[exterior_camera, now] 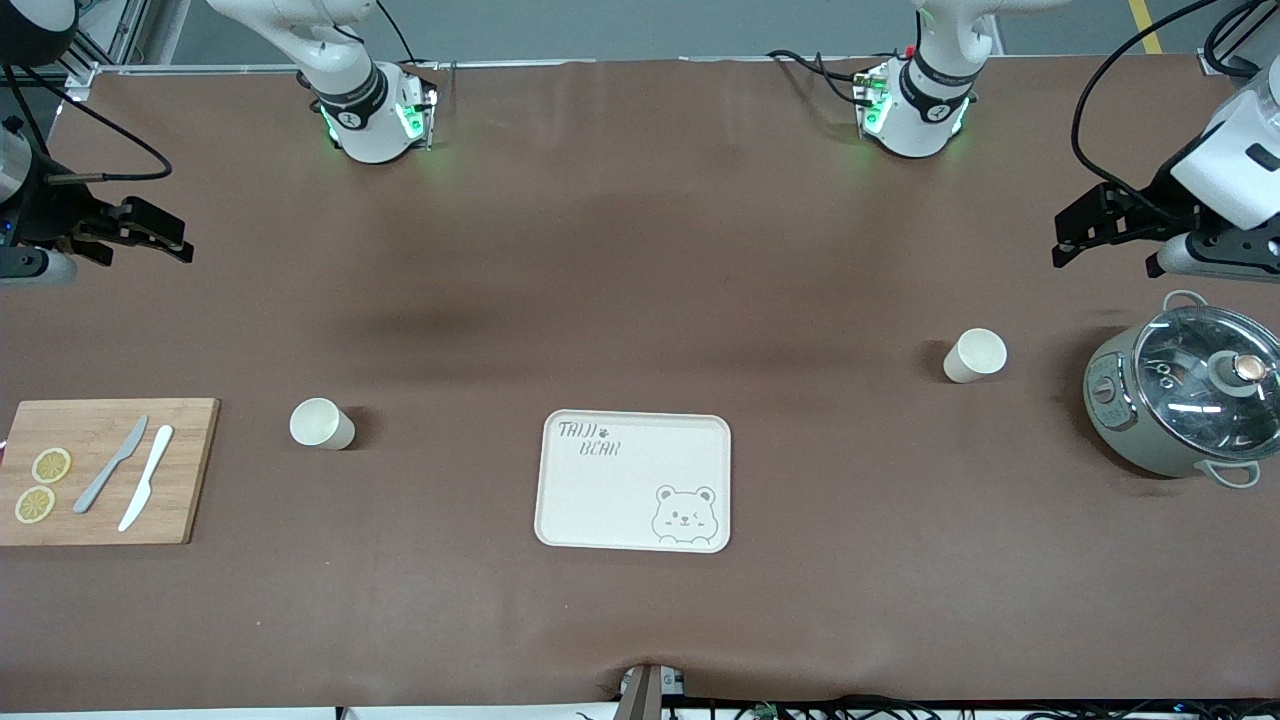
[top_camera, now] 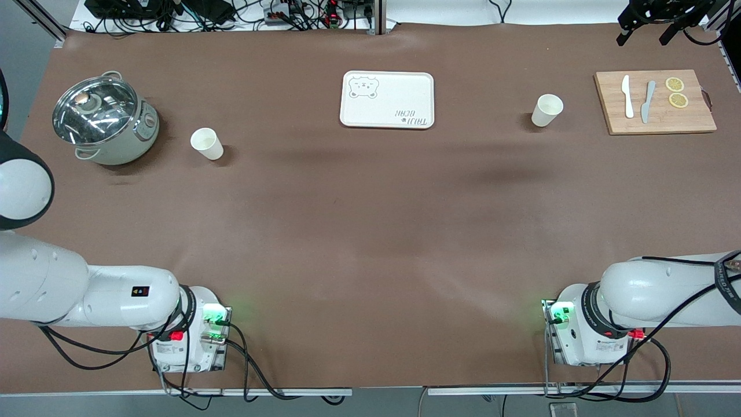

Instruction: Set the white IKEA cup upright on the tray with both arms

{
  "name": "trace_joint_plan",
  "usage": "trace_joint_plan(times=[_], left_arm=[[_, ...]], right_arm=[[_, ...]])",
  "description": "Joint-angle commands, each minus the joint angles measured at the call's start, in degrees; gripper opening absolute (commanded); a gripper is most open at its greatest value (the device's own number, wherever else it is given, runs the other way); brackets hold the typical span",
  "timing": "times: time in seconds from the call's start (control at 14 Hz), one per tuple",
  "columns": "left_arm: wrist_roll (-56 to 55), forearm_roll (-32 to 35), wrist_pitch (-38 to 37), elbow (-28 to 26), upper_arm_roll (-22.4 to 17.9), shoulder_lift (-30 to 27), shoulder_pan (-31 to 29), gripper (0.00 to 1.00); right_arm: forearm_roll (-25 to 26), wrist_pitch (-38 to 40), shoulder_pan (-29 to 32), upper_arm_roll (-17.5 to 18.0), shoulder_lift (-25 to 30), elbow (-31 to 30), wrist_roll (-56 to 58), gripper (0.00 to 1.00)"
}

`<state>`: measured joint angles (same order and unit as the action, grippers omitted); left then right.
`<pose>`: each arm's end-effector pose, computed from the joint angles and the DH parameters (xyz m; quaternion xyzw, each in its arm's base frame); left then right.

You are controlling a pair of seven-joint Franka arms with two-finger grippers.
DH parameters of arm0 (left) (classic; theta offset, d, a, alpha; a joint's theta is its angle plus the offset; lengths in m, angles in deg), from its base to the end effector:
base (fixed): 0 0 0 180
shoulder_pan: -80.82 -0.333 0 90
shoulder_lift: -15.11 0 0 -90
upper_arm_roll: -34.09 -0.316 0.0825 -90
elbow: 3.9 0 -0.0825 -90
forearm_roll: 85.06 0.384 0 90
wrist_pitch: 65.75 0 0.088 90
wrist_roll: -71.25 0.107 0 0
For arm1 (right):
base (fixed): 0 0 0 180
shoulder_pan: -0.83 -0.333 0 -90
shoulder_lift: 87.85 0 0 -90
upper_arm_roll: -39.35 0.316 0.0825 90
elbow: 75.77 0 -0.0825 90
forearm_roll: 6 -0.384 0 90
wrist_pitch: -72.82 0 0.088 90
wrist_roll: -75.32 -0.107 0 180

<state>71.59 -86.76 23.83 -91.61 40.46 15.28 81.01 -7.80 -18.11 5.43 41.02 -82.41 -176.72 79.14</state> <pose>0.5513 -0.0665 0.6411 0.9979 -0.0605 0.0140 0.0158 0.5210 -0.0227 0.5870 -0.9991 -0.0068 0.0391 0.0166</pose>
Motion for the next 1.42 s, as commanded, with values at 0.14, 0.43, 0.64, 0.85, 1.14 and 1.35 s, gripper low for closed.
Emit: trace_joint_plan(times=[0.14,0.43,0.64,0.85,1.14,1.35], left_arm=[[0.8,1.6,-0.1,0.3,0.0,0.0,0.3,1.00],[2.4,1.8,-0.1,0.3,0.1,0.0,0.4,1.00],[3.5,1.7,0.0,-0.3,0.1,0.2,0.2,1.00],[3.4,1.8,2.9,-3.7,0.0,0.5,0.3,1.00],[4.1,1.8,9.3,-9.8,0.0,0.3,-0.1,1.00],[4.1,1.8,14.6,-16.0,0.1,-0.7,0.0,1.00]], right_arm=[[0.9,1.0,0.1,0.4,-0.2,1.4,-0.7,1.00],[0.8,1.0,0.0,0.4,-0.2,1.5,-0.7,1.00],[0.8,1.0,-0.2,0.6,-0.2,1.5,-0.8,1.00],[0.8,0.9,-0.2,0.6,-0.2,1.5,-0.9,1.00],[0.7,0.5,-0.2,0.6,-0.3,1.5,-0.8,1.00],[0.7,0.6,-0.7,0.7,-0.3,1.5,-0.9,1.00]])
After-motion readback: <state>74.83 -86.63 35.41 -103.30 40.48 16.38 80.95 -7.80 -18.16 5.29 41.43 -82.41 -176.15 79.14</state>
